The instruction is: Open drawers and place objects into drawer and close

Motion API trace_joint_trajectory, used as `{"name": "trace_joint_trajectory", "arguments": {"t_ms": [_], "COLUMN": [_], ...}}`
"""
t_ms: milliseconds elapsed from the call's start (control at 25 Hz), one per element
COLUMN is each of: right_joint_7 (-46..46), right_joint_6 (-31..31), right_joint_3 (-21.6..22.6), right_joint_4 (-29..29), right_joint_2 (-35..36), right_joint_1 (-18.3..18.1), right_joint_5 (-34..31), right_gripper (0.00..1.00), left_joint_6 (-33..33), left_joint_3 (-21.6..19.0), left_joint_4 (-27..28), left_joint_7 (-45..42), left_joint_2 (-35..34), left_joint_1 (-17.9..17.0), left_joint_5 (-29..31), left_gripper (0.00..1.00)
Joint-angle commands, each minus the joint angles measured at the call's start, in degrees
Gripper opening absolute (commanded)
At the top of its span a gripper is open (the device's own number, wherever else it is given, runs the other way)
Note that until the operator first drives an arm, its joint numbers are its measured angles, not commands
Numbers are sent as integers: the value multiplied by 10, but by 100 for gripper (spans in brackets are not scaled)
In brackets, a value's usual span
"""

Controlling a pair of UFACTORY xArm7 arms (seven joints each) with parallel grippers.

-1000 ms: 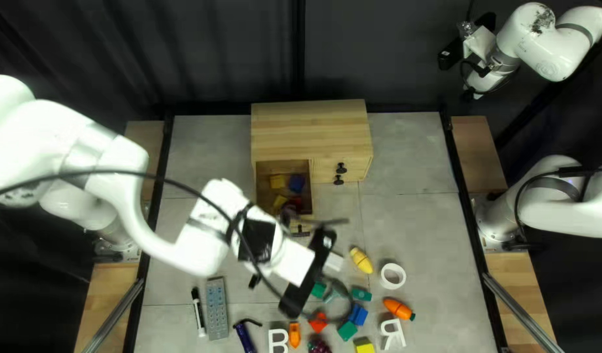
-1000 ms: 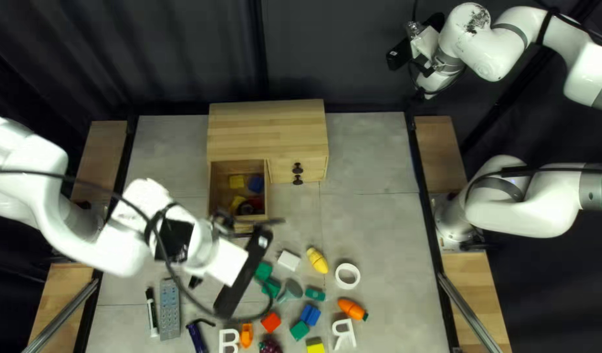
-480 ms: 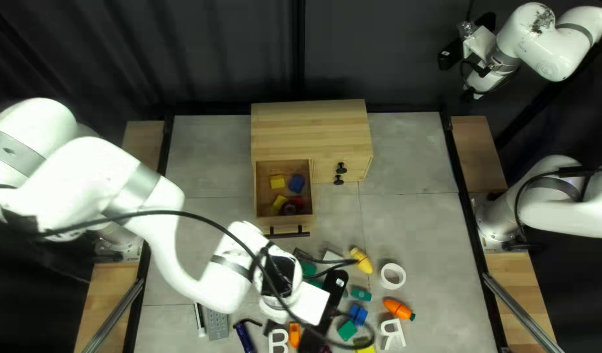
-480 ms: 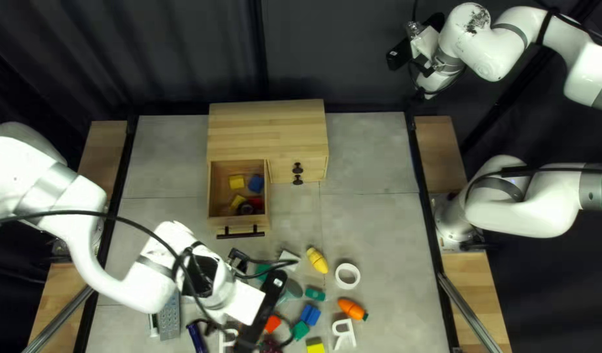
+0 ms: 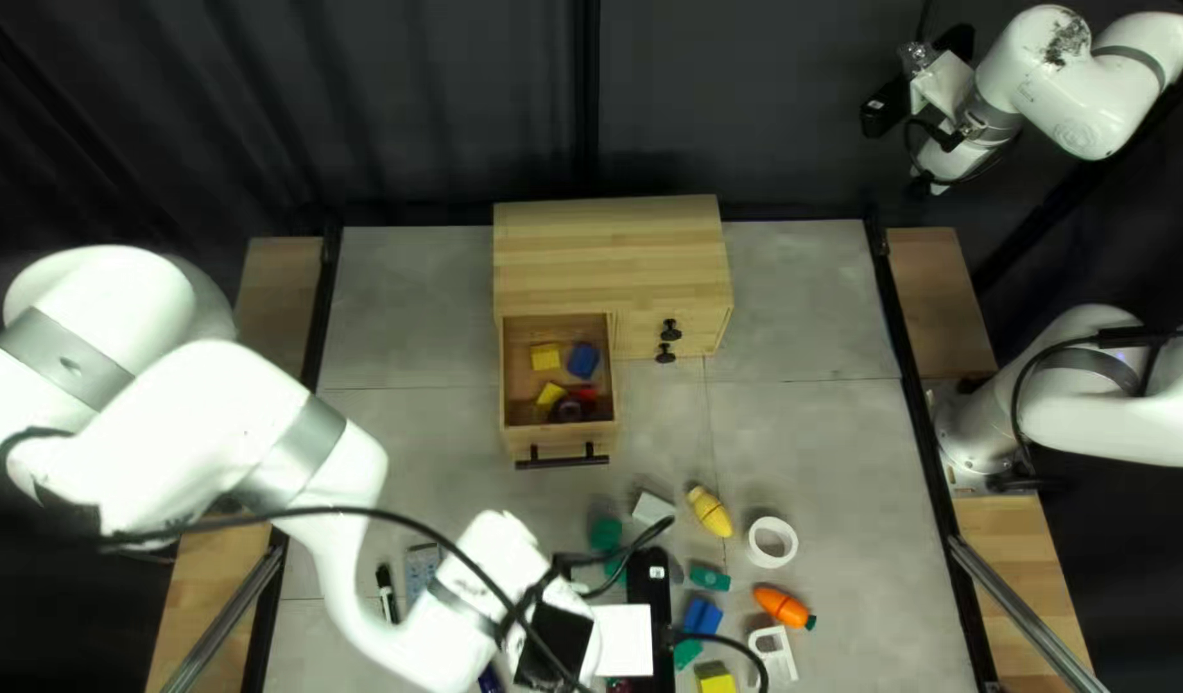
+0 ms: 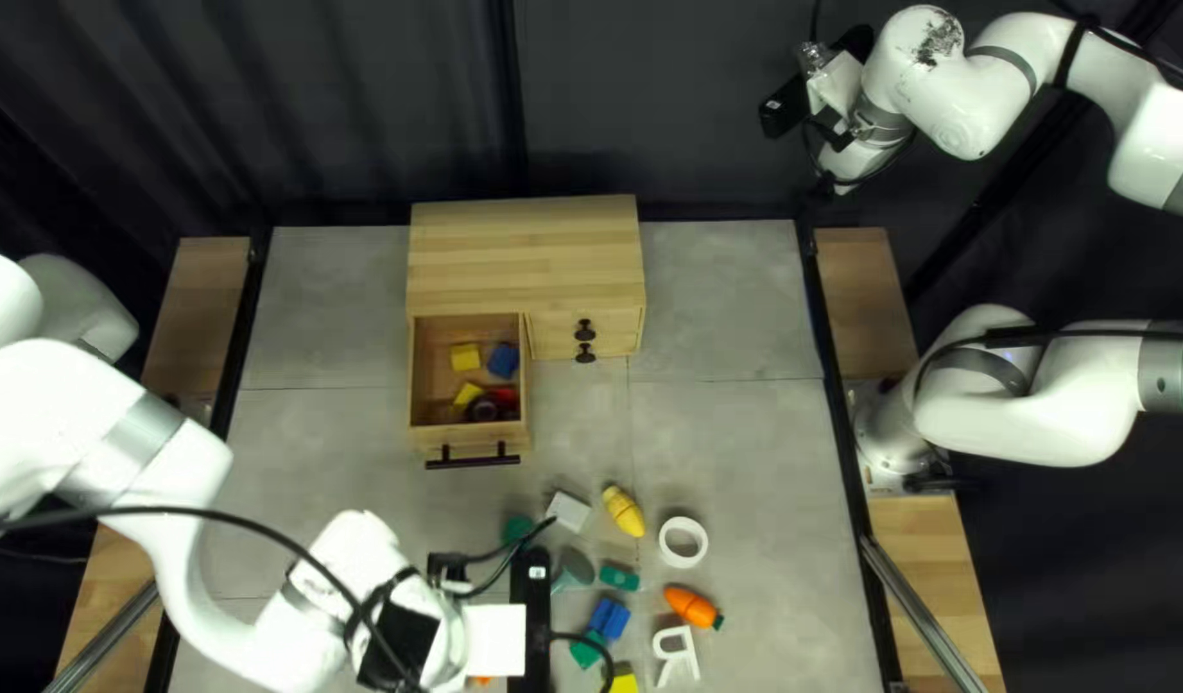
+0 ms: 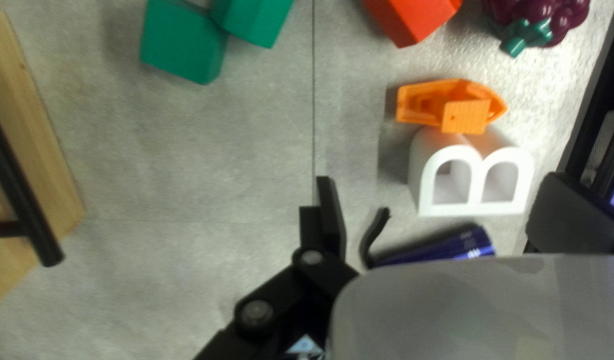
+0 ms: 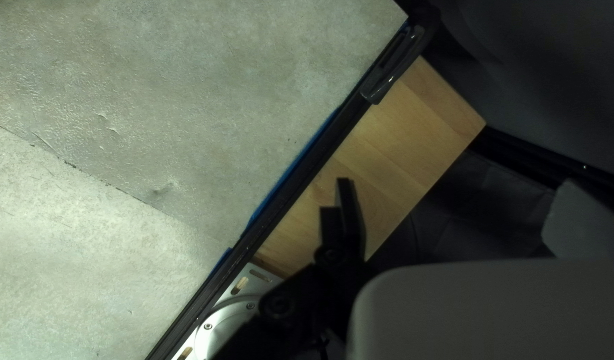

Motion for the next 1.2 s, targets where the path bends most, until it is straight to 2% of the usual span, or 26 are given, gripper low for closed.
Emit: {"name": "trace_joint_trajectory", "arguments": {"t_ms": [40, 440, 920, 1000, 1040, 1120, 1160, 1200], "right_joint_7": [0, 0, 0, 0, 0, 0, 0, 0], "right_joint_6": [0, 0, 0, 0, 0, 0, 0, 0], "right_joint_3": [0, 0, 0, 0, 0, 0, 0, 0], "right_joint_4": [0, 0, 0, 0, 0, 0, 0, 0], "right_joint_2": [0, 0, 0, 0, 0, 0, 0, 0], "right_joint_1": [0, 0, 0, 0, 0, 0, 0, 0], "right_joint_5": [0, 0, 0, 0, 0, 0, 0, 0], "right_gripper": [100, 100, 100, 100, 100, 100, 100, 100], "left_joint_6": [-3, -31, -71, -73, -77, -85, -88, -87], "left_joint_3": [3, 11, 10, 9, 8, 7, 6, 5], "left_joint_4": [14, 24, -6, -5, -6, -9, -10, -9], "left_joint_7": [-11, -37, -45, -46, -46, -44, -44, -43], "left_joint_2": [16, 52, 52, 54, 55, 57, 57, 58], "left_joint_1": [-1, -1, 0, -1, -1, 1, 1, 0], "left_joint_5": [1, -1, -6, -7, -7, -10, -10, -10], "left_gripper": [100, 100, 100, 93, 83, 73, 49, 49]}}
